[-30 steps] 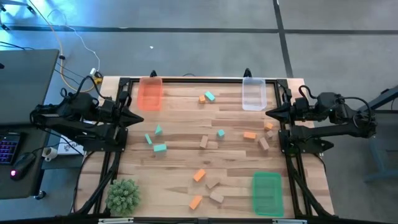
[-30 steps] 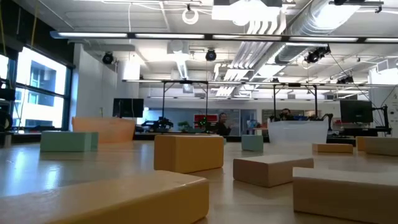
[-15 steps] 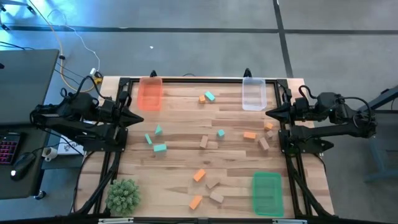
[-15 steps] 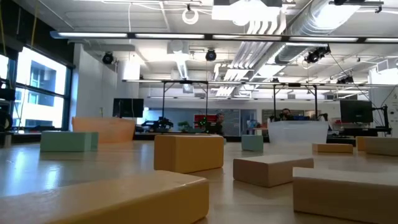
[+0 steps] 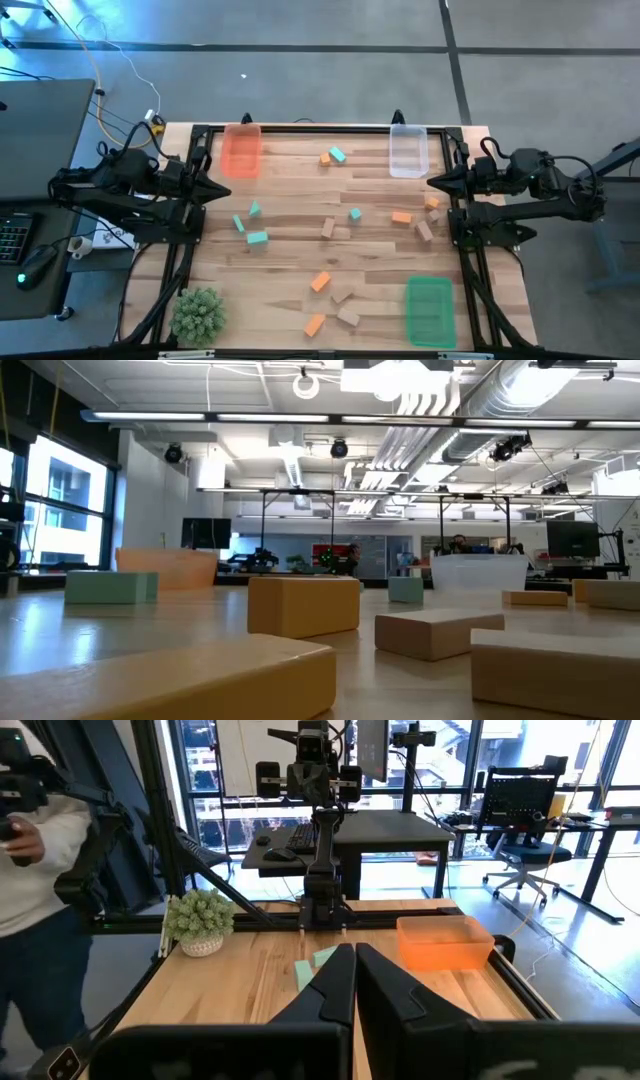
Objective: Sort & place blocks by color
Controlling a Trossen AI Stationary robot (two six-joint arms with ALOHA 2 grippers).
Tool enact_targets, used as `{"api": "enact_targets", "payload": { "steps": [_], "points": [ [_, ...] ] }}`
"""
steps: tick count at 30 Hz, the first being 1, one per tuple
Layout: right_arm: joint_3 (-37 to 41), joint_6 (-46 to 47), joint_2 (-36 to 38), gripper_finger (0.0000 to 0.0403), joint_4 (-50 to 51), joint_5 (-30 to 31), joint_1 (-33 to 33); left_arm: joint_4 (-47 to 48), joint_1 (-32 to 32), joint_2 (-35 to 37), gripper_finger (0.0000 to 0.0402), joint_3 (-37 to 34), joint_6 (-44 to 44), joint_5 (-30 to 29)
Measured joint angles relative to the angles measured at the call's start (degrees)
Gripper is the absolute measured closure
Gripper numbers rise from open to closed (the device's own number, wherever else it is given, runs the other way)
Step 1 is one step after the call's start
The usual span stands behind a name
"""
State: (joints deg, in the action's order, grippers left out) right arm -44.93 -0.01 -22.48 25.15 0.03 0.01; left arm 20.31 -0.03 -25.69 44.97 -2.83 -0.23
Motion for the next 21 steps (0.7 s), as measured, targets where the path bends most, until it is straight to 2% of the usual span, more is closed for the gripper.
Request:
{"api": "enact_targets", "payload": {
  "steps": [5,13,21],
  "points": [
    [-0.02,0.02,0.0,0.0402,-0.01,0.0,-0.01,-0.95,0.0,-0.02,0.0401,0.0,-0.02,-0.36],
    [0.0,0.0,0.0,0.0402,-0.01,-0.01,-0.01,-1.2,0.0,-0.02,0.0401,0.0,-0.53,-4.71],
    [0.0,0.0,0.0,0.0402,-0.01,0.0,-0.02,-1.3,0.0,-0.02,0.0401,-0.02,-14.21,-5.84]
  ]
}}
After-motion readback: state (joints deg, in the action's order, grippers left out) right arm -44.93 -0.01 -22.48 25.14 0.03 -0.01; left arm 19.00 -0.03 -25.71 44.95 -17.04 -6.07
